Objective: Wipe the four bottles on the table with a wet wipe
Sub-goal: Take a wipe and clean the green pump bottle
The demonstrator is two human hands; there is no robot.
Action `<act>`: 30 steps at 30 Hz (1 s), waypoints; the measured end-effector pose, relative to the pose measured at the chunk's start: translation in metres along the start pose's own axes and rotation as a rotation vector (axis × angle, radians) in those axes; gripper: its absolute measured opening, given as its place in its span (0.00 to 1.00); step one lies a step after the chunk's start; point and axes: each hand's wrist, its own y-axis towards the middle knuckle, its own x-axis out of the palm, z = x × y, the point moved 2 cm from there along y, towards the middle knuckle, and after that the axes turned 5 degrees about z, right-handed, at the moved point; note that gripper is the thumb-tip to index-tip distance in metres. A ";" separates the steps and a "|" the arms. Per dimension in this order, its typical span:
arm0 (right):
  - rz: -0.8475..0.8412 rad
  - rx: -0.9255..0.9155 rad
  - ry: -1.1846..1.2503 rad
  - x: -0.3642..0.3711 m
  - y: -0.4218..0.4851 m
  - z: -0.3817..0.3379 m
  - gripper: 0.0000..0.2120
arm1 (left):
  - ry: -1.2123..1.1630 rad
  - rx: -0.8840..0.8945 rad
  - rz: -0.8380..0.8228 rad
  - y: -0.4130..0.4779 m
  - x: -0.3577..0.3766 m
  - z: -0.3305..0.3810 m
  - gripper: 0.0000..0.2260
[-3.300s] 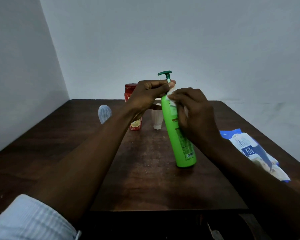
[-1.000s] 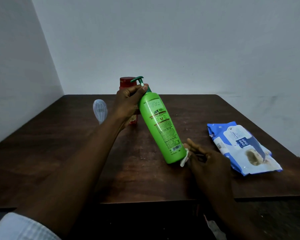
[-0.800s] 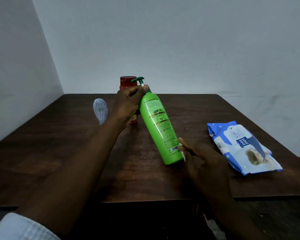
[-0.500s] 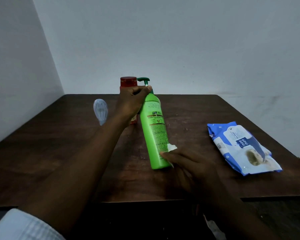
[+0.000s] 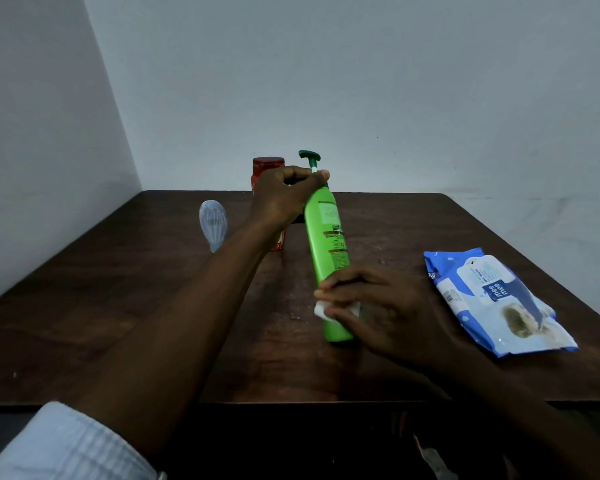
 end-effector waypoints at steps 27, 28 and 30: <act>0.191 0.129 -0.122 0.002 0.030 0.029 0.09 | -0.033 -0.061 -0.047 0.008 0.002 -0.009 0.14; 0.151 0.130 -0.113 0.001 0.021 0.026 0.10 | -0.027 -0.063 -0.039 0.009 0.002 -0.010 0.14; 0.086 0.108 -0.114 -0.001 0.004 0.015 0.11 | -0.028 -0.067 -0.026 0.009 0.002 -0.012 0.12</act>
